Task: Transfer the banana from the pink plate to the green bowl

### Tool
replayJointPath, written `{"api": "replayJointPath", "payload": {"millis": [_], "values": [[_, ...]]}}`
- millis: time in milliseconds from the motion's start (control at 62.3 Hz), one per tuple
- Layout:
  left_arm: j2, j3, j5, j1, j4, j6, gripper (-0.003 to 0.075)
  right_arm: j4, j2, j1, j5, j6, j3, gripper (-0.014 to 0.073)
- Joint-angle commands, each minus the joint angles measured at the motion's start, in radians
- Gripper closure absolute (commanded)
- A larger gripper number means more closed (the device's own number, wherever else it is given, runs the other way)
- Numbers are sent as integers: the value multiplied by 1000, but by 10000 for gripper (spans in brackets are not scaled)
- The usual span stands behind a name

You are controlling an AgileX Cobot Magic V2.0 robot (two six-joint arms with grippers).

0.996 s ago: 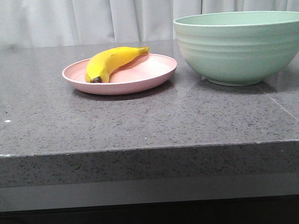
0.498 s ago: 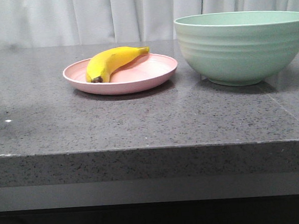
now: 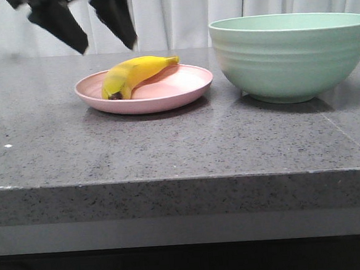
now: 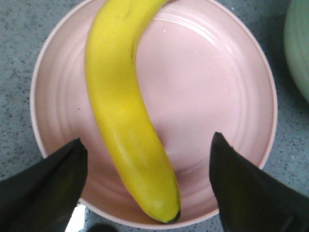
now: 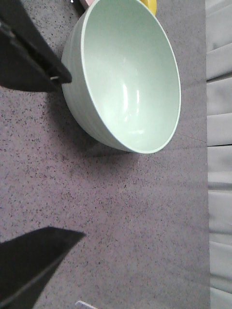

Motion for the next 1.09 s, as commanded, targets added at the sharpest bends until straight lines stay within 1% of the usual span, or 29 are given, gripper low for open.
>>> {"api": "replayJointPath", "payload": {"millis": [0, 514, 610, 723, 819, 980, 1076], "values": [[-2, -58, -25, -8, 7, -29, 125, 2, 9, -6, -85, 0, -37, 2], [90, -63, -42, -8, 29, -47, 119, 2, 9, -6, -85, 0, -37, 2], [103, -63, -42, -8, 29, -47, 135, 2, 9, -6, -85, 0, -37, 2], [112, -63, -46, -8, 29, -47, 212, 2, 9, -6, -87, 0, -37, 2], [114, -63, -62, -8, 31, -47, 317, 2, 9, -6, -89, 0, -37, 2], [114, -63, -119, -6, 52, -47, 556, 2, 9, -6, -96, 0, -37, 2], [114, -75, -128, -6, 52, -47, 643, 2, 9, -6, -102, 0, -37, 2]]}}
